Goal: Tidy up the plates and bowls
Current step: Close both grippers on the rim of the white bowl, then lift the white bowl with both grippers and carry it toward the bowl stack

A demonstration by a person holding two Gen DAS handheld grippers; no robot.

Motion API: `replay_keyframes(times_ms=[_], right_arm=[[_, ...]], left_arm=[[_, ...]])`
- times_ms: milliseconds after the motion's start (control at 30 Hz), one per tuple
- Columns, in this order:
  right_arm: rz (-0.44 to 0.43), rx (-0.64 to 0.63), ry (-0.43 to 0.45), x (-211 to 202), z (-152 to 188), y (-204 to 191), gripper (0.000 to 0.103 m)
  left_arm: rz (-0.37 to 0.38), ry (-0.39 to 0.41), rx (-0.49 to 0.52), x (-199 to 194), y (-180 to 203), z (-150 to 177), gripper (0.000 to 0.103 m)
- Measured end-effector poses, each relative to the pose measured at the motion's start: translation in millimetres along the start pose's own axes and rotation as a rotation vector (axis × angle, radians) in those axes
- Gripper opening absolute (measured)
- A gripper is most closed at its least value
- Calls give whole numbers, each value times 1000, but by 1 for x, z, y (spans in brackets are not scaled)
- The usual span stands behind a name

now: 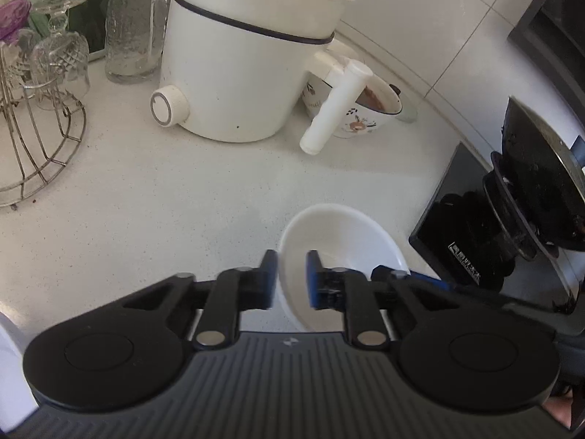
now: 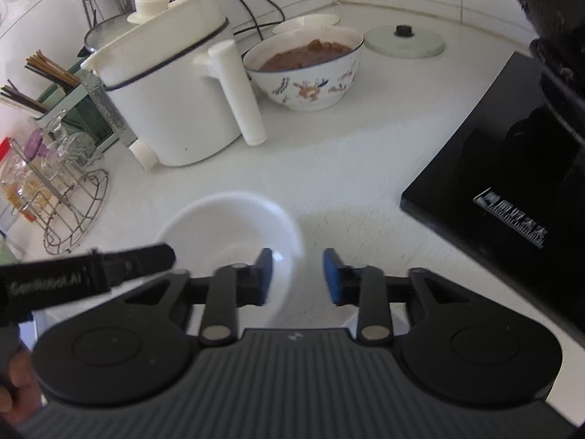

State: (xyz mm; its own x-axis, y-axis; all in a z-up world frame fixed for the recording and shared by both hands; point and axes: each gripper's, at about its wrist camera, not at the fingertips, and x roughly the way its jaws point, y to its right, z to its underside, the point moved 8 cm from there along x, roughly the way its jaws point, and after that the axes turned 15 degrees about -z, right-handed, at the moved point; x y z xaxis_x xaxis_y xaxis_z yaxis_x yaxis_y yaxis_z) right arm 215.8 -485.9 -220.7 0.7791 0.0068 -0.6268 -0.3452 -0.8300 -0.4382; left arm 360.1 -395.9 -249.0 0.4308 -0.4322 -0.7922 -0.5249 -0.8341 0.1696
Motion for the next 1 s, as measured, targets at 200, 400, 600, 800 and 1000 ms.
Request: replay_keyframes(times_ms=[200, 400, 600, 800, 1000], right_arm=[[-19, 16, 45, 0, -1, 5, 19], [-85, 24, 72, -9, 1, 0, 19], [-99, 54, 96, -14, 4, -7, 19], [-120, 77, 101, -23, 3, -16, 19], [-129, 85, 83, -32, -2, -29, 19]], left_arm=[[18, 15, -24, 3, -3, -1, 14], [14, 46, -15, -6, -6, -1, 14], [21, 56, -19, -17, -12, -2, 14], [31, 61, -31, -33, -17, -10, 14], [29, 49, -51, -53, -23, -14, 14]])
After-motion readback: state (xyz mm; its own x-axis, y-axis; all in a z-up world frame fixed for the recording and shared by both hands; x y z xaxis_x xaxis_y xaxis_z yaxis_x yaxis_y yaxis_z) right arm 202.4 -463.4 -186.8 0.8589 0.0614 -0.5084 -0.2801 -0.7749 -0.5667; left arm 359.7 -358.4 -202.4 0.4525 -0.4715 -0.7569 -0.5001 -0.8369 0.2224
